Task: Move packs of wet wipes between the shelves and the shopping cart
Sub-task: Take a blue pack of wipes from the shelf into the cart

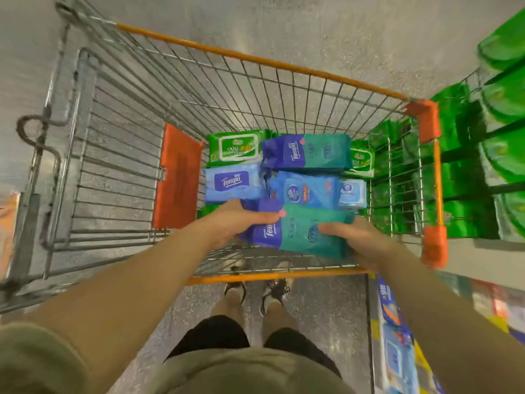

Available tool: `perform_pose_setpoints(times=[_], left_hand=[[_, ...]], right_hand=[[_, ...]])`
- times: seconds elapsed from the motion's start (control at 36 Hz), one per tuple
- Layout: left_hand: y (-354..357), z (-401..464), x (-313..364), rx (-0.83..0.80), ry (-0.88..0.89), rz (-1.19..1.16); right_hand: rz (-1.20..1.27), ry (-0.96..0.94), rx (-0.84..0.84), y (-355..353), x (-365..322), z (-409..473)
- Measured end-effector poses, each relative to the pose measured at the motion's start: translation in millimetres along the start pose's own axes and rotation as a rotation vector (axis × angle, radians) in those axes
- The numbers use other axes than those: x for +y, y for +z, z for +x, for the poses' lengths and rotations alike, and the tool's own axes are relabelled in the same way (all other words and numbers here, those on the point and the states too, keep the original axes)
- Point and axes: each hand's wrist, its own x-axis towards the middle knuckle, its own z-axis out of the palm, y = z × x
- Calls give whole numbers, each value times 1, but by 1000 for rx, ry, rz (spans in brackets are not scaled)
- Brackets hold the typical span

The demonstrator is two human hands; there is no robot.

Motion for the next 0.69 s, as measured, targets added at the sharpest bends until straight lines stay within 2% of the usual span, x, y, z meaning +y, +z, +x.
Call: perform_pose_setpoints(times=[0.14, 0.31, 0.39, 0.47, 0.69], left_hand=[[18, 29, -21, 57, -93, 30], [26, 39, -25, 256, -113, 192], [24, 20, 0, 412, -29, 385], [35, -20, 38, 457, 152, 436], [56, -129, 142, 594, 541, 714]], right_hand=[[-106, 112, 100, -7, 15, 38], [-140, 202, 190, -16, 15, 50], [-349, 89, 270, -18, -8, 31], [-652, -62, 354, -16, -48, -1], [-1024, -477, 533, 0, -161, -111]])
